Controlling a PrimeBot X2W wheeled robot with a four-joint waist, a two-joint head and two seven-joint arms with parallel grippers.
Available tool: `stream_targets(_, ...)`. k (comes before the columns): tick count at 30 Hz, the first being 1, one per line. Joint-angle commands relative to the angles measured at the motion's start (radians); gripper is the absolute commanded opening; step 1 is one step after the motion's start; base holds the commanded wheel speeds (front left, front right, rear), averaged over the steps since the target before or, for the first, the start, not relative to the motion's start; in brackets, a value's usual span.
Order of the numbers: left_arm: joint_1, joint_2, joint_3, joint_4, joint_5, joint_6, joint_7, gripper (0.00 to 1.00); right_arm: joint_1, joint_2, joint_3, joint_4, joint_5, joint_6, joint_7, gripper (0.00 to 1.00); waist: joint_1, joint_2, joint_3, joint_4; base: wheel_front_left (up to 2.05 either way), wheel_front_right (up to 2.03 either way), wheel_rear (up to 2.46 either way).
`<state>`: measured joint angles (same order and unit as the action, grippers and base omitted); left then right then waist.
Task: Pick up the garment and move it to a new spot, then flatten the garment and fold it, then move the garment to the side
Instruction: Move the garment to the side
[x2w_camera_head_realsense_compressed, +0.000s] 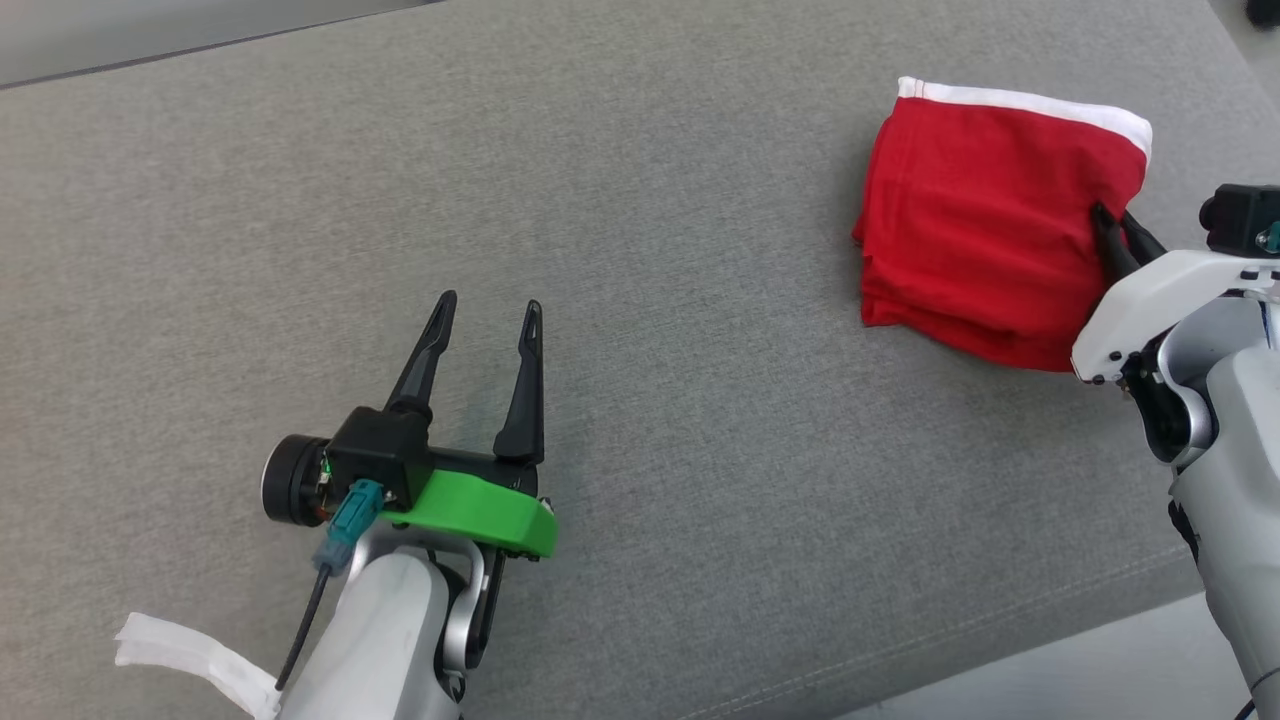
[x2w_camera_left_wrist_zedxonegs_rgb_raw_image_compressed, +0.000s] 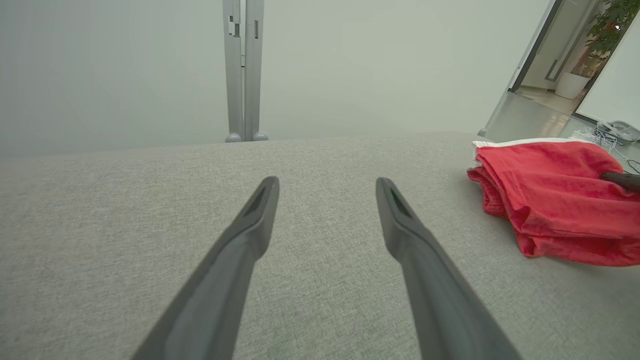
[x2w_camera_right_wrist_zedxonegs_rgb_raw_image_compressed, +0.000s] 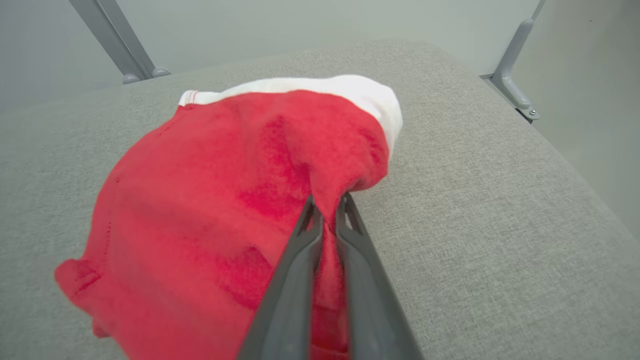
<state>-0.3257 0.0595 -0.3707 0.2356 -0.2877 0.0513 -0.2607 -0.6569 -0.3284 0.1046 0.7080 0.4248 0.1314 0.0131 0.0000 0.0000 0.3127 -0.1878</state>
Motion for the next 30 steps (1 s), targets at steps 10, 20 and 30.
stream_targets(10, -0.03, 0.032, -0.008, -0.022, 0.018, 0.006, 0.017, 1.0, -0.081, -0.037, 0.036, 0.017, -0.049, -0.001, -0.022, 0.0, 0.0, 0.0, 0.103, -0.045, 0.0, 0.0, 0.0)
stream_targets(20, -0.029, 0.054, -0.012, -0.069, 0.026, 0.022, 0.039, 1.0, -0.239, -0.179, 0.036, 0.127, -0.08, -0.002, -0.013, 0.0, 0.0, 0.0, 0.154, 0.052, 0.0, 0.0, 0.0)
stream_targets(30, -0.012, 0.064, -0.026, -0.093, 0.024, 0.028, 0.043, 1.0, -0.36, -0.264, -0.001, 0.268, -0.173, -0.002, -0.083, 0.03, 0.0, 0.0, 0.185, 0.097, 0.0, 0.0, 0.0)
